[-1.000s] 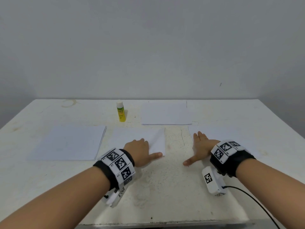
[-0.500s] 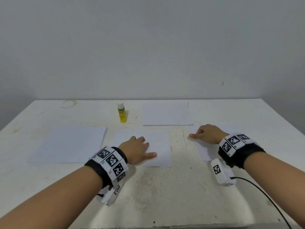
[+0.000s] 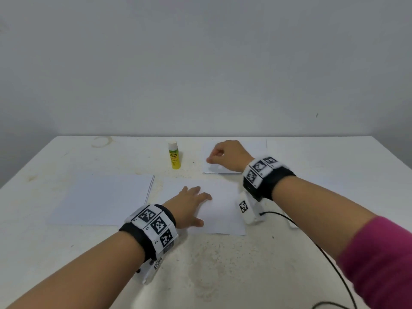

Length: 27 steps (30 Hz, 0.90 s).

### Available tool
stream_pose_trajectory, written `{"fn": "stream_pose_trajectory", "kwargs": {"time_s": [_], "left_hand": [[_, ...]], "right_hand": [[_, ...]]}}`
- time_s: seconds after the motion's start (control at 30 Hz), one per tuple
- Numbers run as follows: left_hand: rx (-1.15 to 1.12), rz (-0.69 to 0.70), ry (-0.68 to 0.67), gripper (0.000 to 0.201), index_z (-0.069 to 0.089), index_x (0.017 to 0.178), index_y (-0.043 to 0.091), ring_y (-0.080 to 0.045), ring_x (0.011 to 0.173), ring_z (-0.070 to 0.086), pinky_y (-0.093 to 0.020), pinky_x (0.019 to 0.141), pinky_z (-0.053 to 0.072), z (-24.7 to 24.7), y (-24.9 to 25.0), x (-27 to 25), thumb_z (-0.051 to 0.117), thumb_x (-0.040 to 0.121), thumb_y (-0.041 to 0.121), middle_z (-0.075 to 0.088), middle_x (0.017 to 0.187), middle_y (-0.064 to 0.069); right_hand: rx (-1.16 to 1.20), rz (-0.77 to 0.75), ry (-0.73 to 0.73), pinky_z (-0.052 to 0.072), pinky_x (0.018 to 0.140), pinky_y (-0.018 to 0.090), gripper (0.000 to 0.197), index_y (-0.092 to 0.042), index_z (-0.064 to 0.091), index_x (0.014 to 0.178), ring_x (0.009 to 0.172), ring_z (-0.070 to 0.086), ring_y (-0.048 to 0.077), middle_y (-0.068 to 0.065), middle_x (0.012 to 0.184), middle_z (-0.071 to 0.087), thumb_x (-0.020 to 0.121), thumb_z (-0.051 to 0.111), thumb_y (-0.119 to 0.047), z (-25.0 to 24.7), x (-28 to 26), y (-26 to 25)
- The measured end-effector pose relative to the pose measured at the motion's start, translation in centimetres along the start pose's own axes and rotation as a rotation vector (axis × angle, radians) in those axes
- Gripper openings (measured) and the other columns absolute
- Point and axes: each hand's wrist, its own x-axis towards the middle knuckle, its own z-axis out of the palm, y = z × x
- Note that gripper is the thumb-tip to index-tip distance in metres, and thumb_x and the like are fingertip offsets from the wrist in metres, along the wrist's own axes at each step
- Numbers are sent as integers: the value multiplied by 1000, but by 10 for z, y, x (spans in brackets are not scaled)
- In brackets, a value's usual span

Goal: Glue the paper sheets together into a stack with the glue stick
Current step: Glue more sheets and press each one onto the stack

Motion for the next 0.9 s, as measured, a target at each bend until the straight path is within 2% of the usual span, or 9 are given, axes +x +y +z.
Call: {"fn": "stream_pose_trajectory", "kwargs": {"time_s": [0.13, 0.33, 0.4, 0.47, 0.57, 0.63, 0.7, 0.8, 0.9], "left_hand": [[49, -31, -76, 87, -5, 154, 25, -33, 147, -3, -46, 118, 17, 2, -1, 0, 55, 94, 40, -7, 161, -4], [30, -36, -132, 84, 0, 154, 23, -31, 147, -10, -48, 118, 16, 2, -5, 5, 55, 93, 42, -11, 161, 0], [25, -30, -128, 84, 0, 154, 24, -30, 147, -11, -49, 118, 16, 3, -6, 5, 55, 93, 43, -9, 161, 2], [30, -24, -127, 85, -1, 154, 25, -30, 147, -11, -49, 118, 17, 4, -7, 6, 54, 93, 44, -9, 161, 2], [47, -26, -138, 85, -3, 154, 25, -30, 147, -10, -48, 118, 18, 3, -7, 5, 53, 93, 45, -12, 161, 2], [71, -26, -144, 84, -6, 153, 25, -30, 147, -10, -47, 117, 19, 2, -6, 4, 50, 94, 46, -15, 160, 1], [98, -23, -135, 83, -8, 153, 27, -29, 148, -9, -46, 117, 22, 2, -5, 2, 48, 95, 48, -14, 160, 0], [155, -34, -103, 81, -8, 153, 28, -29, 148, -4, -46, 114, 29, 1, -2, 1, 44, 95, 52, -12, 161, 0], [212, -38, -67, 81, -4, 154, 26, -30, 146, 8, -44, 110, 34, -1, 4, 1, 43, 94, 56, -5, 162, -3]], "right_hand": [[-103, -26, -141, 39, 87, 23, 38, -14, 66, 112, 108, 54, 16, 2, 117, 60, 84, 70, -39, 22, 42, -21], [-55, -11, -155, 39, 94, 27, 55, -15, 55, 130, 116, 53, 20, 4, 127, 58, 84, 69, -42, 53, 78, -44], [-52, -6, -155, 39, 88, 26, 49, -14, 59, 125, 112, 55, 21, 5, 122, 60, 85, 68, -41, 57, 84, -47], [-70, -2, -167, 40, 81, 26, 42, -9, 65, 114, 100, 57, 22, 7, 109, 64, 86, 67, -40, 58, 86, -48], [-31, 22, -138, 35, 67, 27, 31, -5, 64, 95, 83, 49, 20, 7, 83, 54, 91, 59, -36, 53, 79, -46], [41, 38, -120, 36, 65, 28, 28, -9, 61, 96, 83, 50, 21, 7, 88, 53, 95, 51, -36, 43, 69, -39], [191, 62, -150, 44, 63, 26, 30, -13, 60, 106, 82, 60, 21, 3, 96, 58, 95, 49, -39, 28, 55, -29], [370, 80, -178, 50, 58, 23, 31, -18, 63, 115, 68, 65, 14, -5, 95, 64, 86, 70, -28, -2, 31, -9], [365, 79, -53, 45, 51, 22, 26, -13, 69, 90, 63, 57, 16, 6, 85, 68, 69, 82, -6, -26, 11, 16]]}}
